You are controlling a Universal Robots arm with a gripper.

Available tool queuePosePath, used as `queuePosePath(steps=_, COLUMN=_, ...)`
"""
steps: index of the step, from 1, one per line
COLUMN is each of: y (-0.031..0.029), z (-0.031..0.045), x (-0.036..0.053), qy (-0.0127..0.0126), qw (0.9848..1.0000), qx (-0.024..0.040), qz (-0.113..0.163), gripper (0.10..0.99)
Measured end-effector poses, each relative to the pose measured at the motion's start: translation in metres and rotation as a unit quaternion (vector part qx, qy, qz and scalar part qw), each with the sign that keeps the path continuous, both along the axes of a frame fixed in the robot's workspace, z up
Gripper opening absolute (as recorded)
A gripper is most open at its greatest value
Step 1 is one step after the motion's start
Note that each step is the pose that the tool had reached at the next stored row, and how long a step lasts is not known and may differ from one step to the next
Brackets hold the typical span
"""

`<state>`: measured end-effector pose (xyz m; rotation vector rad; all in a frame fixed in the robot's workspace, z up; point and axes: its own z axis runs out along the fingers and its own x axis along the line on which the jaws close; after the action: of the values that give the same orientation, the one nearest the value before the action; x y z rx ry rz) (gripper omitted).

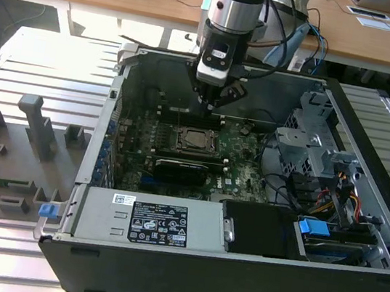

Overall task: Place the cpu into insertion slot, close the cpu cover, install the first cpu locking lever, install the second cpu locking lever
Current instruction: 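Install the first cpu locking lever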

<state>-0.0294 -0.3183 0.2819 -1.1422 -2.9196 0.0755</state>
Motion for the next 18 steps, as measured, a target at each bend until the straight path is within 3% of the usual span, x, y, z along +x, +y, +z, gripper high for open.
queuePosePath(steps=5, y=0.0000, z=0.0000, x=0.0000, qy=0.0000, qw=0.9995, qx=0.0000, qz=0.032, gripper=0.106)
queuePosePath(steps=11, y=0.0000, z=0.0000, x=0.0000, qy=0.0000, qw=0.9971, qx=0.0000, qz=0.076, gripper=0.106)
queuePosePath(steps=18, y=0.0000, z=0.0000, x=0.0000, qy=0.0000, qw=0.9905, qx=0.0000, qz=0.137, gripper=0.106)
